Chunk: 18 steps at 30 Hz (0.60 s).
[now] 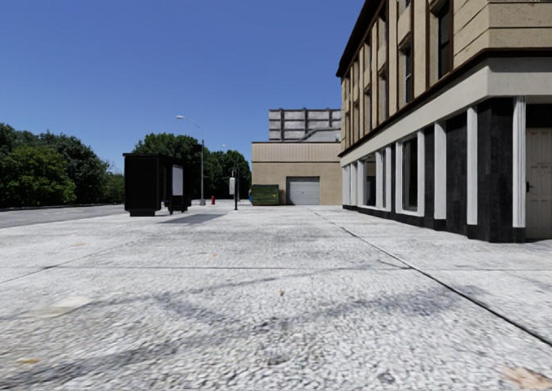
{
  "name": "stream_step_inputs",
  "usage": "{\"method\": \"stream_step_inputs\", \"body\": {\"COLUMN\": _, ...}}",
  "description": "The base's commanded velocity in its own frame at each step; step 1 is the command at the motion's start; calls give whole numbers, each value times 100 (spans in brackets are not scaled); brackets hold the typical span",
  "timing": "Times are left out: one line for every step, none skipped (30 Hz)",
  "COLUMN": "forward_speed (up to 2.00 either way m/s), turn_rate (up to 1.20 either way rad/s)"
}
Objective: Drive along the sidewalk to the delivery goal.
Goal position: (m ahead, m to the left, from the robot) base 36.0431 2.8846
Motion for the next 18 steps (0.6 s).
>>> {"method": "stream_step_inputs", "body": {"forward_speed": 200, "turn_rate": 0}}
{"method": "stream_step_inputs", "body": {"forward_speed": 200, "turn_rate": 0}}
{"method": "stream_step_inputs", "body": {"forward_speed": 200, "turn_rate": 0}}
{"method": "stream_step_inputs", "body": {"forward_speed": 200, "turn_rate": 0}}
{"method": "stream_step_inputs", "body": {"forward_speed": 200, "turn_rate": 0}}
{"method": "stream_step_inputs", "body": {"forward_speed": 200, "turn_rate": 0}}
{"method": "stream_step_inputs", "body": {"forward_speed": 200, "turn_rate": 0}}
{"method": "stream_step_inputs", "body": {"forward_speed": 200, "turn_rate": 0}}
{"method": "stream_step_inputs", "body": {"forward_speed": 200, "turn_rate": 0}}
{"method": "stream_step_inputs", "body": {"forward_speed": 200, "turn_rate": 0}}
{"method": "stream_step_inputs", "body": {"forward_speed": 200, "turn_rate": 0}}
{"method": "stream_step_inputs", "body": {"forward_speed": 200, "turn_rate": 0}}
{"method": "stream_step_inputs", "body": {"forward_speed": 200, "turn_rate": 0}}
{"method": "stream_step_inputs", "body": {"forward_speed": 200, "turn_rate": 0}}
{"method": "stream_step_inputs", "body": {"forward_speed": 200, "turn_rate": 0}}
{"method": "stream_step_inputs", "body": {"forward_speed": 200, "turn_rate": 0}}
{"method": "stream_step_inputs", "body": {"forward_speed": 200, "turn_rate": 0}}
{"method": "stream_step_inputs", "body": {"forward_speed": 200, "turn_rate": 0}}
